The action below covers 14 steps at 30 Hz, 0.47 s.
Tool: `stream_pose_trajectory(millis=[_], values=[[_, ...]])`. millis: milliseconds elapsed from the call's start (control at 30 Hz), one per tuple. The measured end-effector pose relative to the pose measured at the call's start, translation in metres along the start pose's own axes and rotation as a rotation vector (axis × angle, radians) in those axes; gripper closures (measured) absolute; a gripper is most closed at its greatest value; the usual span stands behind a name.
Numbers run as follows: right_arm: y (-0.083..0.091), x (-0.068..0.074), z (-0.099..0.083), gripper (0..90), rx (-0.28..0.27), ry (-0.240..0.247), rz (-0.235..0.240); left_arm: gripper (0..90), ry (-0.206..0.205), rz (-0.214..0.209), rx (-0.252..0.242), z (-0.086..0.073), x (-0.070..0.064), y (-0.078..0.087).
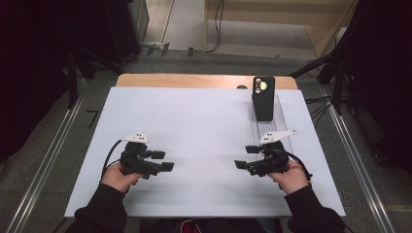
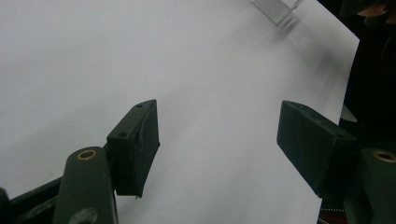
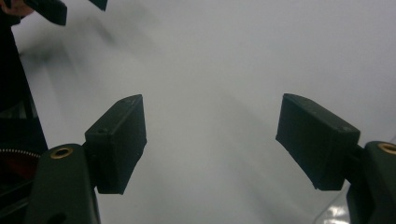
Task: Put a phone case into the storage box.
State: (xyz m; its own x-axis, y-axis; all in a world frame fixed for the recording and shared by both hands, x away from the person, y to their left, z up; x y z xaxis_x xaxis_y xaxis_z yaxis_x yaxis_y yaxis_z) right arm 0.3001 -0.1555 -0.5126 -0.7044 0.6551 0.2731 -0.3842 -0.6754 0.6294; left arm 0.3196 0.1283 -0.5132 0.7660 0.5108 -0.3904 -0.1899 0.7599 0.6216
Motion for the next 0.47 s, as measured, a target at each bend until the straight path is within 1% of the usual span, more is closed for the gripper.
stream_pose_trajectory(millis=[133,233,300,367,467], values=[[0.002,0.0,-0.013,22.3,0.012,0.001,0.01,29.9,-0.008,-0.001,0.004,0.0,-0.002,0.0],[0.004,0.0,-0.023,22.3,0.03,0.019,0.004,30.0,-0.017,-0.004,0.007,-0.001,-0.003,-0.001],[0.004,0.001,-0.028,22.3,0.031,0.025,0.006,29.9,-0.021,-0.004,0.008,-0.001,-0.005,-0.001],[0.005,0.001,-0.031,22.3,0.039,0.017,0.005,29.9,-0.026,-0.008,0.012,-0.001,-0.007,-0.002],[0.005,0.0,-0.035,22.2,0.043,0.02,0.004,29.9,-0.028,-0.01,0.011,-0.001,-0.008,-0.002]])
Point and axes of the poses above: each handheld gripper's, and its own axes: y roughly backward along the jaws, z roughly out of its top, x roughly to its left, the point moved 9 cm from there along -y, roughly forward along the jaws, and after that the axes turned 1 degree about -x, right-handed, at the moved point
